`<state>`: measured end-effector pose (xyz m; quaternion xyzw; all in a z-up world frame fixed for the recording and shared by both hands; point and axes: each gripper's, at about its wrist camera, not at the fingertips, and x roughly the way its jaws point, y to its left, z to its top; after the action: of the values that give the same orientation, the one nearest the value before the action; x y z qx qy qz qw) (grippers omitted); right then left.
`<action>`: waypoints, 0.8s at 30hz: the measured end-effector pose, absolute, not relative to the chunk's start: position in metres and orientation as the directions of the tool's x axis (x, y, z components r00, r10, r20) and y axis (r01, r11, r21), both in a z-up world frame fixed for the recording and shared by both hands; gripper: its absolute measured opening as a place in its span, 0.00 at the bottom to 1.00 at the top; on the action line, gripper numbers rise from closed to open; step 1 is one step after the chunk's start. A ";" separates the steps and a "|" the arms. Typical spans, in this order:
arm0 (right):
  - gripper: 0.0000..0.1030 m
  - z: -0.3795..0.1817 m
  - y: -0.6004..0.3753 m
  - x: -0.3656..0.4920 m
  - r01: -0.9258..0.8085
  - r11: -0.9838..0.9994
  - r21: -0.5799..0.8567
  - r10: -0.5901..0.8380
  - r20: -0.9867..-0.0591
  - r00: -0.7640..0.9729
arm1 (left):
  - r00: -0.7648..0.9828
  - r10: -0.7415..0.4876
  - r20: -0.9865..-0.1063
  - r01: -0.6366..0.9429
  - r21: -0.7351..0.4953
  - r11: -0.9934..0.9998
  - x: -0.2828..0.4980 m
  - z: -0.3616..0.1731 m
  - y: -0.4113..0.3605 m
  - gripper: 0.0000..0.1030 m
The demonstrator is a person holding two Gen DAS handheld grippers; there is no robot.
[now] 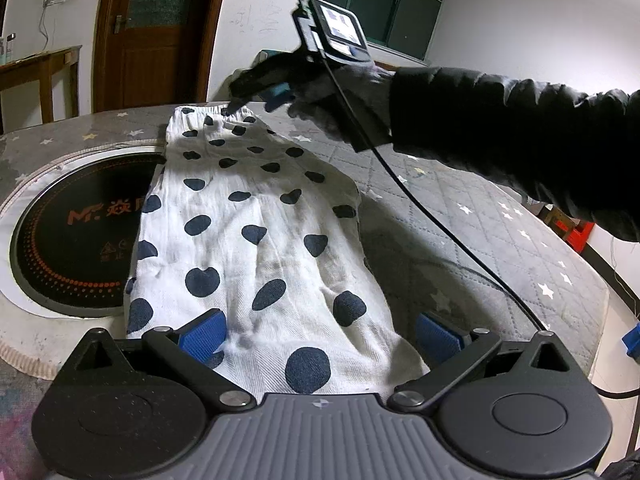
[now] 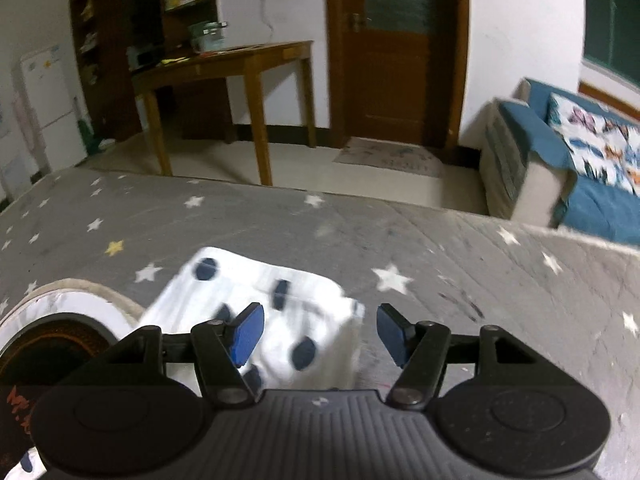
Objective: Fold clothes
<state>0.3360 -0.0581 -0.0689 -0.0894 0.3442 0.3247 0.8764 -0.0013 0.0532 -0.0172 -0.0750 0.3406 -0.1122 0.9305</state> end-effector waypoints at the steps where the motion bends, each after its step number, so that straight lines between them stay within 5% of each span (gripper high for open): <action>1: 0.61 -0.071 -0.060 0.339 -0.628 0.774 0.077 0.511 -0.662 0.548 | 0.742 -0.259 -0.618 0.157 -0.216 0.964 -0.002 -0.017 0.053 1.00; 13: 0.57 -0.088 -0.062 0.355 -0.629 0.768 0.124 0.543 -0.647 0.535 | 0.735 -0.245 -0.632 0.148 -0.204 0.968 -0.005 -0.013 0.051 1.00; 20: 0.23 -0.086 -0.064 0.354 -0.632 0.757 0.165 0.569 -0.642 0.514 | 0.731 -0.243 -0.637 0.143 -0.205 0.968 -0.005 -0.011 0.051 1.00; 24: 0.15 -0.079 -0.067 0.350 -0.627 0.750 0.210 0.596 -0.625 0.504 | 0.727 -0.247 -0.640 0.133 -0.221 0.966 -0.005 -0.008 0.053 1.00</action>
<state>0.3501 -0.0668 -0.0793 -0.0220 0.3513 0.3528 0.8670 -0.0046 0.0532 -0.0081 -0.0801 0.3548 -0.1025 0.9259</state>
